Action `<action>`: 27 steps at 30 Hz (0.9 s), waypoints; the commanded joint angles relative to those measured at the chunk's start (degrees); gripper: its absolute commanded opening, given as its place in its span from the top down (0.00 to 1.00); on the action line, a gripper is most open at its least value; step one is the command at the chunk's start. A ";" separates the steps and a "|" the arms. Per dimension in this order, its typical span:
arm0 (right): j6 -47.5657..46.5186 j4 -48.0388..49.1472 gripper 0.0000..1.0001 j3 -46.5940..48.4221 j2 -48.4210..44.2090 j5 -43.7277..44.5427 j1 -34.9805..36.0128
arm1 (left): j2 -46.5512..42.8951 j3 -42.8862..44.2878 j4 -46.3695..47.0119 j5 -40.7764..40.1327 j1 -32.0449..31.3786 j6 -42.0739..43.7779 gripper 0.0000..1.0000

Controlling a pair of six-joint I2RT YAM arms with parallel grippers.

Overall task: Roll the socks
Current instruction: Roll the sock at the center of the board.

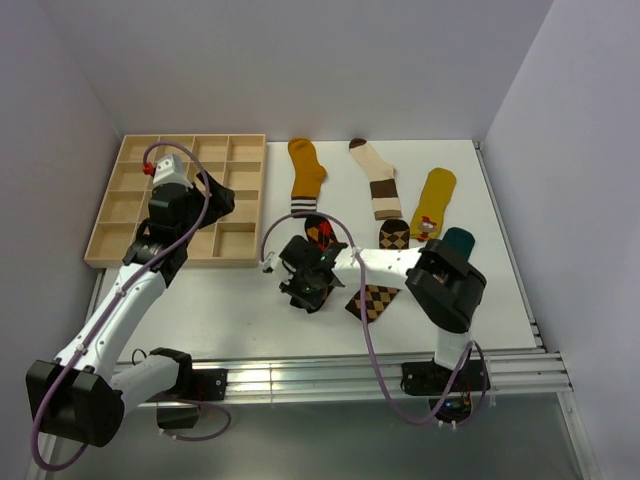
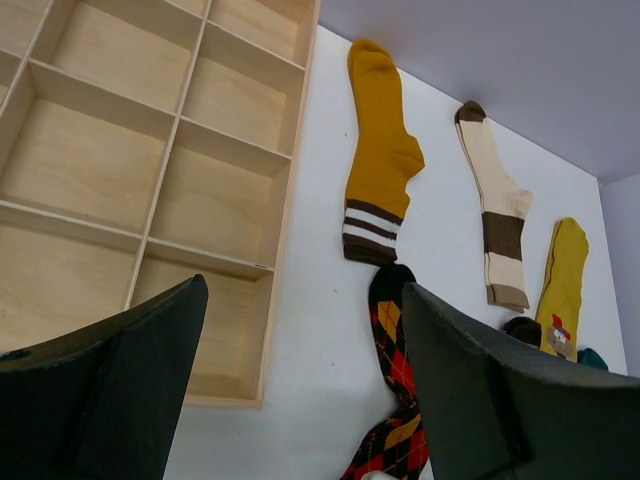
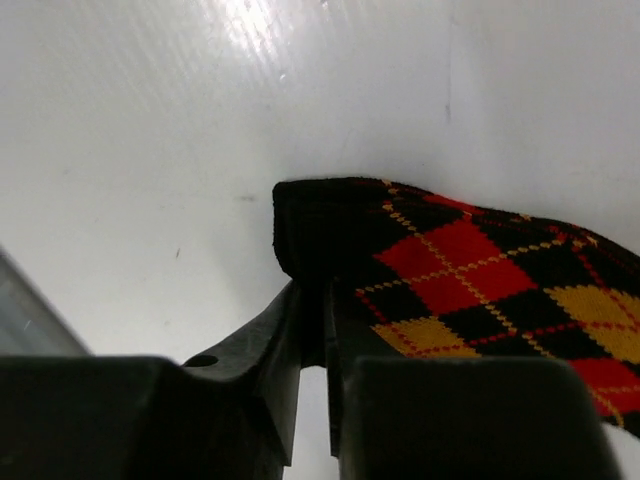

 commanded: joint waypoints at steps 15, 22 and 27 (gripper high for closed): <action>-35.71 -42.74 0.88 17.49 15.02 -46.19 -23.03 | -4.59 -18.32 22.65 5.47 -13.63 6.04 0.46; -37.13 -49.00 0.89 21.10 21.81 -48.92 -27.17 | 6.72 -20.01 31.73 12.42 -24.35 14.38 0.38; -31.77 -45.84 0.89 20.40 22.34 -47.08 -29.46 | 14.30 -19.47 37.62 18.31 -29.29 15.70 0.32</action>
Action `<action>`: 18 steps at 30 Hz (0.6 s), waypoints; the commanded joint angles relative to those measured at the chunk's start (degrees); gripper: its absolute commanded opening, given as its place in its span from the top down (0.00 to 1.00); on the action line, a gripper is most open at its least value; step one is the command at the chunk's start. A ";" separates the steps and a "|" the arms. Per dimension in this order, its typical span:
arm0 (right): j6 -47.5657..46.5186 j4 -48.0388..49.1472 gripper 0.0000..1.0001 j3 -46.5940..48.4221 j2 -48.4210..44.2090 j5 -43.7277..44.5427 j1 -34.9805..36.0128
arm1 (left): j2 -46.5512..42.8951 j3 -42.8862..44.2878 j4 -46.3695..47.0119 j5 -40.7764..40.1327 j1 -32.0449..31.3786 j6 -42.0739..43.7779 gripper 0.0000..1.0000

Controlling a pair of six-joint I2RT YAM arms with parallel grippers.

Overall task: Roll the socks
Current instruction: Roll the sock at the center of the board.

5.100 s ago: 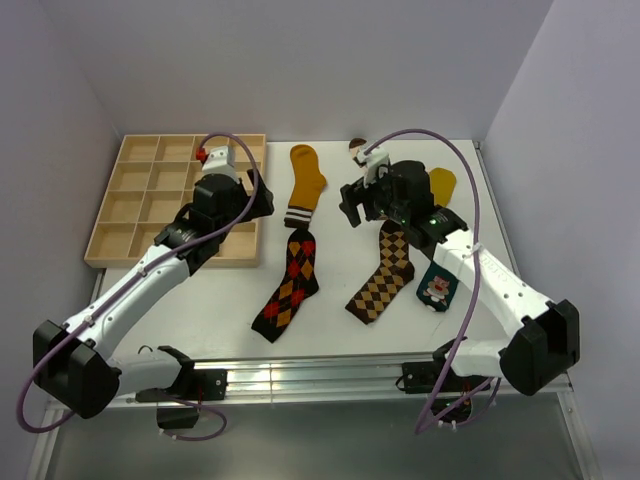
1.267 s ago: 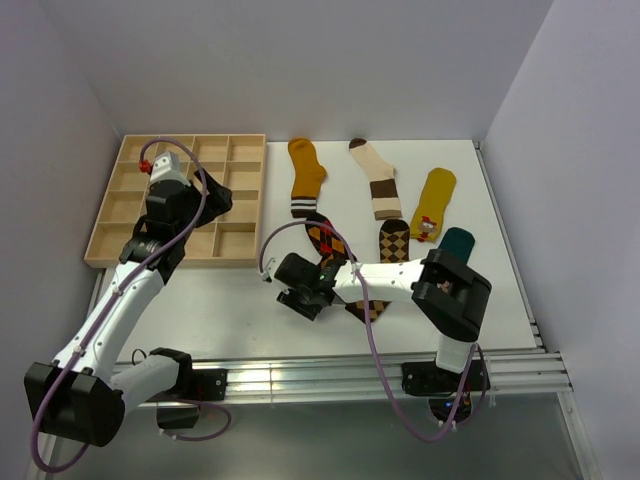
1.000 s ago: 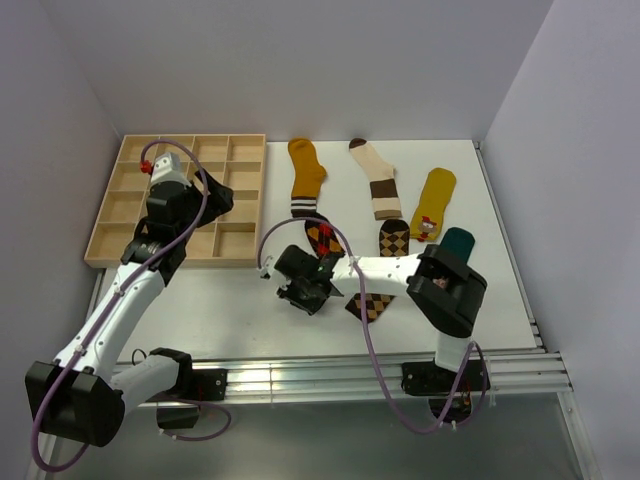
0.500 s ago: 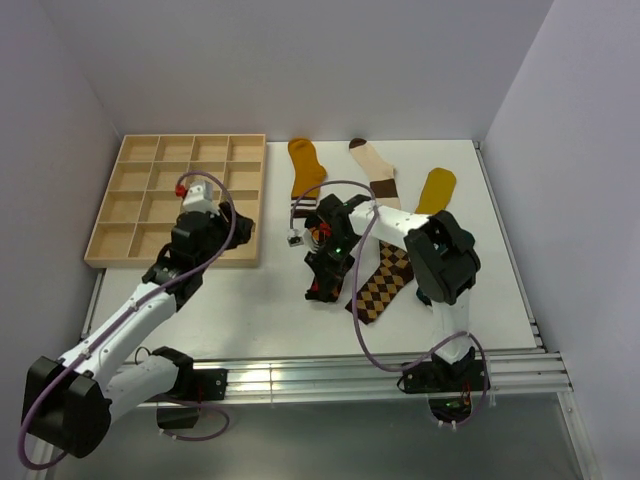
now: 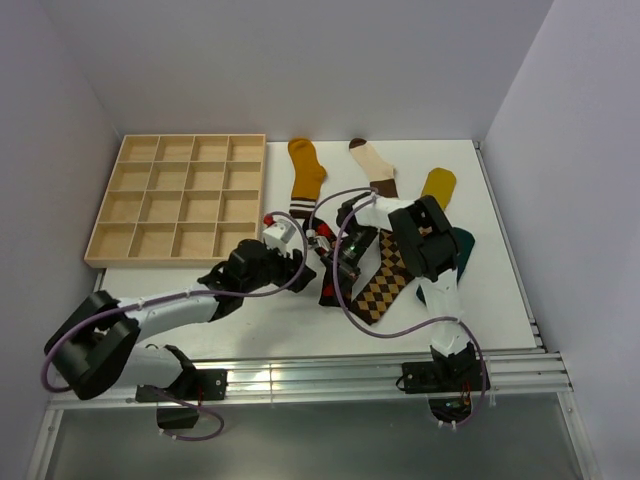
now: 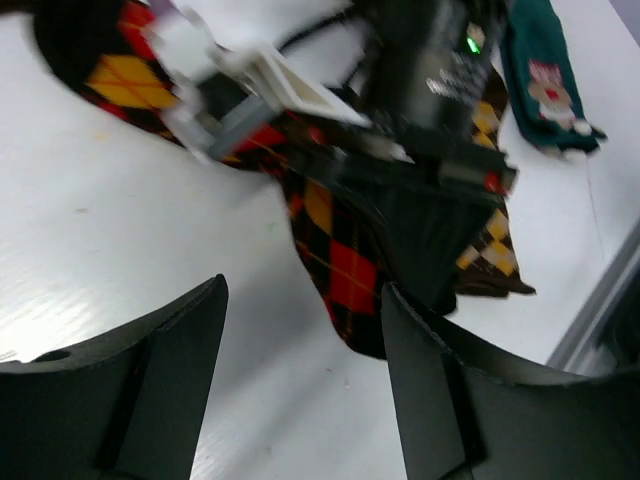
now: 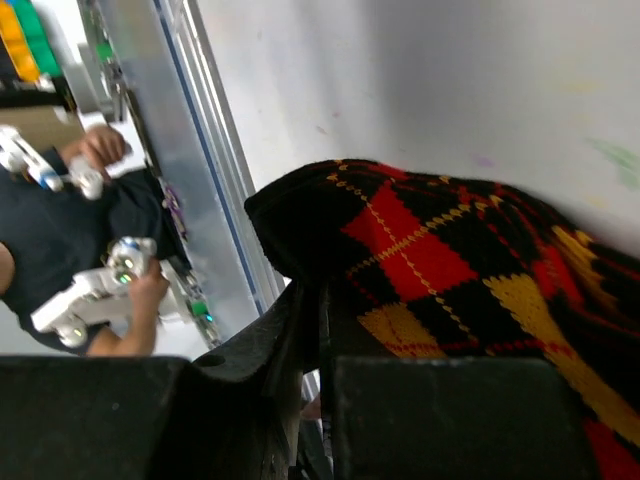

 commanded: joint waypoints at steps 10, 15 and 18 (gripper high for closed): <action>5.74 1.68 0.89 1.31 0.86 0.67 -3.86 | 14.86 3.17 16.71 17.15 -4.03 2.85 0.24; 6.97 2.64 0.92 1.31 1.04 1.36 -4.38 | 19.44 4.85 17.41 17.77 -5.53 3.21 0.26; 7.24 2.82 0.93 1.14 1.12 1.63 -4.56 | 20.24 4.76 18.64 18.03 -5.53 2.94 0.26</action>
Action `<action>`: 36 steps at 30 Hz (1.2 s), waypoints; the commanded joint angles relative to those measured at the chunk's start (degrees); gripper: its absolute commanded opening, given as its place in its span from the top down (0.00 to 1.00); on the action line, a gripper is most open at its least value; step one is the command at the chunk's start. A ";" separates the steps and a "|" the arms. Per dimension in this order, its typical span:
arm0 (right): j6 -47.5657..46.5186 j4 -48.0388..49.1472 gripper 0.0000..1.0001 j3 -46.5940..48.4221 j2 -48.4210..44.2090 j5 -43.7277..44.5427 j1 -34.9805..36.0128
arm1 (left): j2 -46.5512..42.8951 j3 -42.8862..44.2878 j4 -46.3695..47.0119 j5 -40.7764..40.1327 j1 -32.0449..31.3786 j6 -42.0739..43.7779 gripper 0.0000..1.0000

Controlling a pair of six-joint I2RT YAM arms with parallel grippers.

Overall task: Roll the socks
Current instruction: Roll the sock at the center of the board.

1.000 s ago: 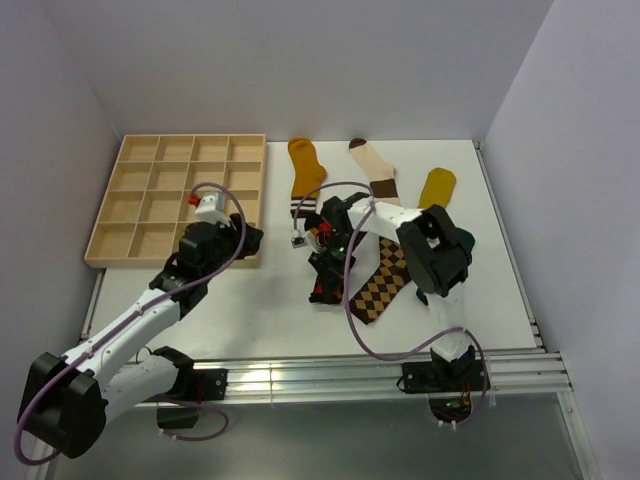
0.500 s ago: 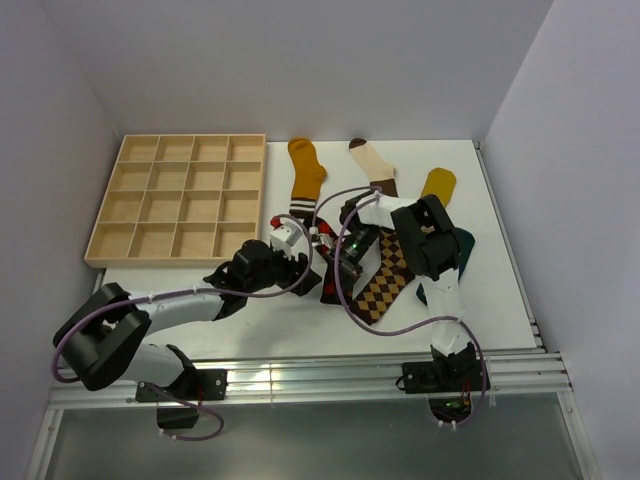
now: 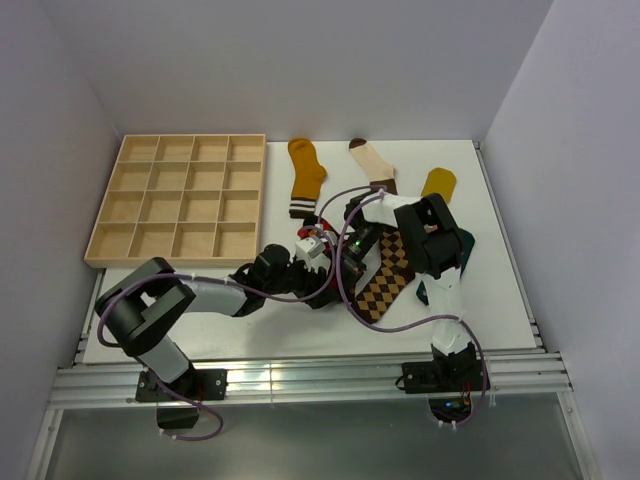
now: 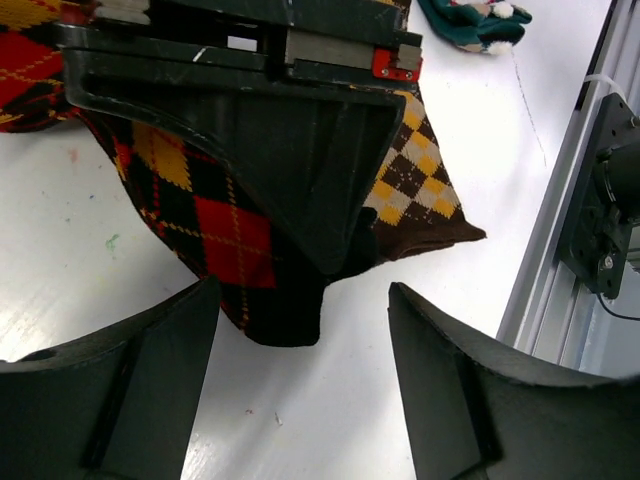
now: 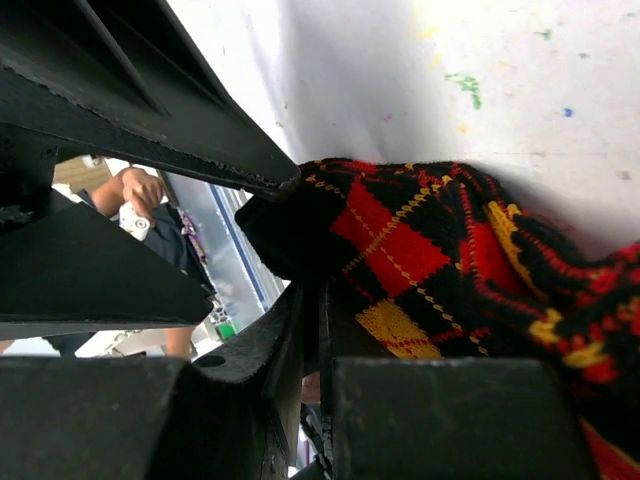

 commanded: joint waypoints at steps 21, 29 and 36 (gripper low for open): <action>1.56 1.57 0.97 0.87 0.91 1.48 -1.99 | 6.92 3.72 5.29 1.95 -0.33 1.00 0.53; 2.52 2.63 0.95 1.14 0.73 2.18 -1.99 | 6.57 3.28 5.56 1.15 -0.33 -1.37 0.75; 5.68 7.72 0.76 0.78 -2.25 5.26 -1.99 | 2.54 1.53 1.09 -2.35 -1.03 -5.77 1.00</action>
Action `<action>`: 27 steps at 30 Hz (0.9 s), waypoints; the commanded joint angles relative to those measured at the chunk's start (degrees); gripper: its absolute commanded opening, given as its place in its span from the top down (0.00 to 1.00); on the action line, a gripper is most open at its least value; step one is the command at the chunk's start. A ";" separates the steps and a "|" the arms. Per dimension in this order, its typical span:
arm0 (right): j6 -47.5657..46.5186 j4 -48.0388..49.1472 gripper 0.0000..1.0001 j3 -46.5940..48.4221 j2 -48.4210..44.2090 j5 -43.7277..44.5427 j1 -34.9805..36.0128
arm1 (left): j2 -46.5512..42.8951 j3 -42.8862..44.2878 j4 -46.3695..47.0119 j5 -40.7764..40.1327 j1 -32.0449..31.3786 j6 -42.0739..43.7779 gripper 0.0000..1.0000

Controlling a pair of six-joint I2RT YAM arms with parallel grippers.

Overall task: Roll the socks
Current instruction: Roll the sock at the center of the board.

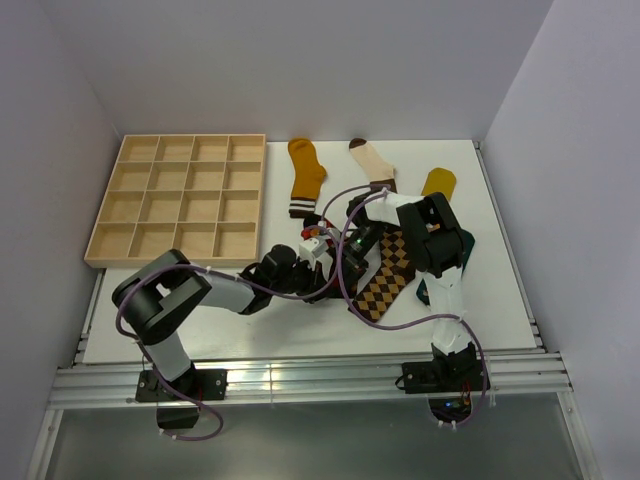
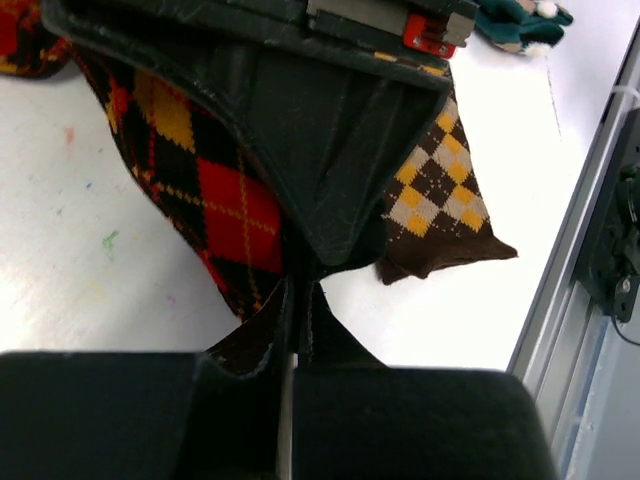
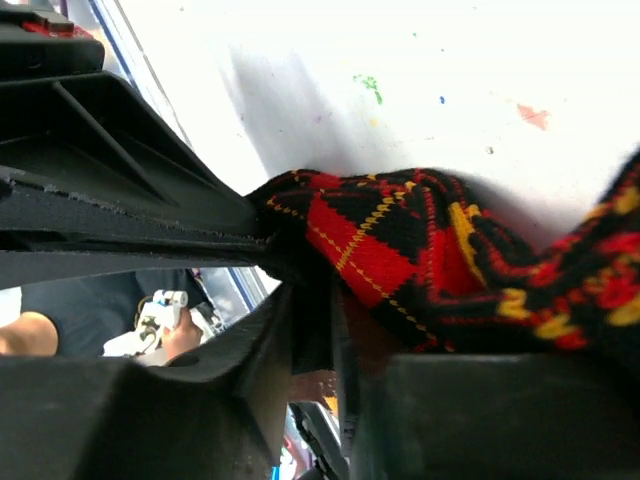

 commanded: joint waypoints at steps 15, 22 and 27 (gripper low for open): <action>3.23 11.90 0.51 0.87 -8.82 6.92 1.12 | -18.53 2.06 -32.02 -15.49 -3.93 -7.70 1.00; 5.16 18.12 0.51 -4.11 -14.26 9.20 2.70 | -15.65 5.83 -36.71 -16.91 -3.94 -10.78 1.00; 10.78 30.52 0.53 -11.77 -23.23 13.24 0.43 | -7.56 15.06 -43.81 -17.78 -3.94 -11.04 1.00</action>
